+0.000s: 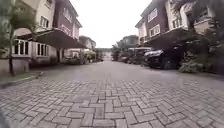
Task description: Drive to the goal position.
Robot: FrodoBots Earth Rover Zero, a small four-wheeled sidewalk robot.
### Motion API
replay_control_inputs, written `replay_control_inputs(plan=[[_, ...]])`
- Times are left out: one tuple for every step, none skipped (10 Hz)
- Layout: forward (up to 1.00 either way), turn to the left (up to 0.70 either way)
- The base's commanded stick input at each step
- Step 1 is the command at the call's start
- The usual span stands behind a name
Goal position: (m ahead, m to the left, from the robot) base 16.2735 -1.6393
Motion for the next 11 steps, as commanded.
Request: replay_control_inputs(plan=[[0.70,0.00],[0.70,0.00],[0.70,0.00],[0.70,0.00],[0.70,0.00],[0.70,0.00],[0.70,0.00],[0.70,0.03],[0.70,0.00],[0.70,0.00],[0.70,0.00]])
